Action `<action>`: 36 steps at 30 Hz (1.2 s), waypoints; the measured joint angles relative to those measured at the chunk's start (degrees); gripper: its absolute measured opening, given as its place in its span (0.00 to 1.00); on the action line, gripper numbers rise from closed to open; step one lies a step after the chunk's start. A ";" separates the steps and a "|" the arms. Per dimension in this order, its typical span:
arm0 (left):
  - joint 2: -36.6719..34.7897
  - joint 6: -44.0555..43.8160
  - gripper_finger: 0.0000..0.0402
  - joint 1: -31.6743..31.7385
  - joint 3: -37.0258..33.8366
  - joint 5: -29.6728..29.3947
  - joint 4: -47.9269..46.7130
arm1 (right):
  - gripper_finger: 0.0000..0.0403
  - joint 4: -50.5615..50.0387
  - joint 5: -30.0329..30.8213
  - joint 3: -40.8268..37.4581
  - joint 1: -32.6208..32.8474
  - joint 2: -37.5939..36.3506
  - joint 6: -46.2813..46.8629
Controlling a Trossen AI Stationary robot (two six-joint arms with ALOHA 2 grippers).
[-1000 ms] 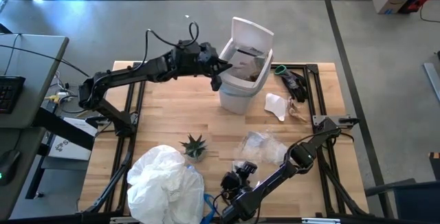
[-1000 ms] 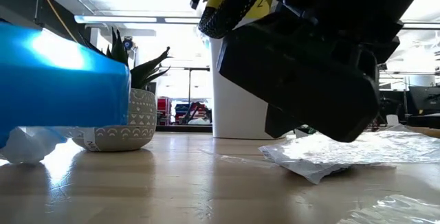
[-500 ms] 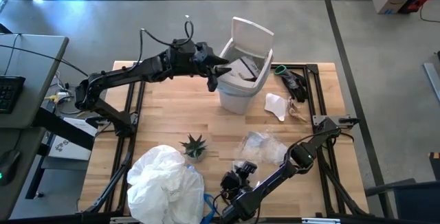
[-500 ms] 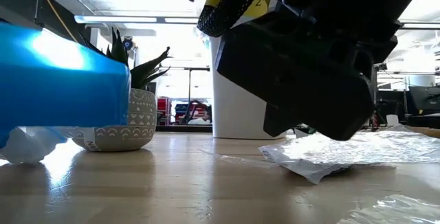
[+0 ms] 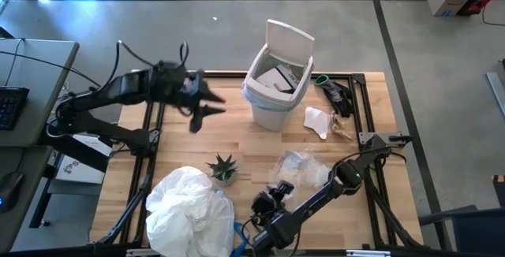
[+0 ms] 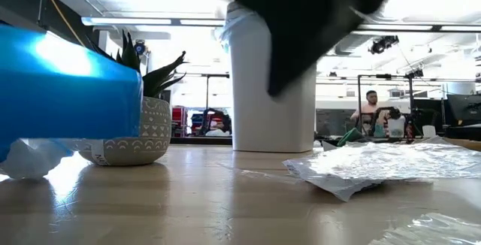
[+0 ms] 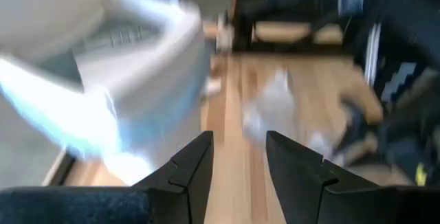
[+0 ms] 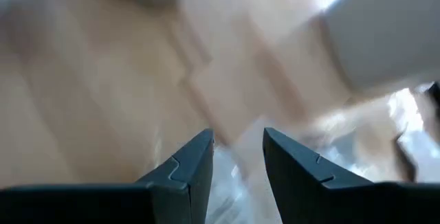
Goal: Place trash/remove bag and relplace
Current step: Put the transparent plastic into the trash bin
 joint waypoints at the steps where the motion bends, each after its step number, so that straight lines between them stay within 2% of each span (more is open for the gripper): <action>1: -1.27 -0.49 0.28 -1.10 -1.72 -1.36 -1.12 | 0.28 0.02 1.09 0.00 -0.46 -1.14 -0.74; 5: -6.91 -4.42 0.26 -4.69 -10.36 -4.45 -1.10 | 0.28 0.01 3.99 0.00 -2.40 -7.34 -4.81; 9: -12.36 -9.62 0.23 -8.05 -20.70 -5.95 3.95 | 0.28 -0.08 3.62 0.04 -3.70 -14.64 -10.52; 14: -18.27 -16.76 0.21 -13.00 -34.93 -6.47 16.24 | 0.28 0.00 -1.52 0.04 -4.04 -23.27 -15.03; 19: -20.77 -21.44 0.20 -17.93 -45.58 -8.21 29.36 | 0.28 -0.01 -13.60 0.09 -3.69 -28.38 -15.46; 23: -20.81 -22.56 0.20 -20.84 -49.16 -10.32 36.38 | 0.28 0.02 -18.25 0.07 -2.16 -28.23 -14.69; 27: -20.81 -23.02 0.20 -22.80 -50.46 -11.99 41.04 | 0.28 0.03 -20.73 0.07 0.80 -24.88 -13.60; 31: -20.81 -23.02 0.20 -23.93 -50.60 -12.79 41.98 | 0.28 0.05 -23.02 0.02 4.28 -19.98 -11.54; 36: -20.81 -23.00 0.20 -24.28 -50.60 -12.98 41.97 | 0.28 3.38 -30.50 -0.04 7.81 -12.71 -7.46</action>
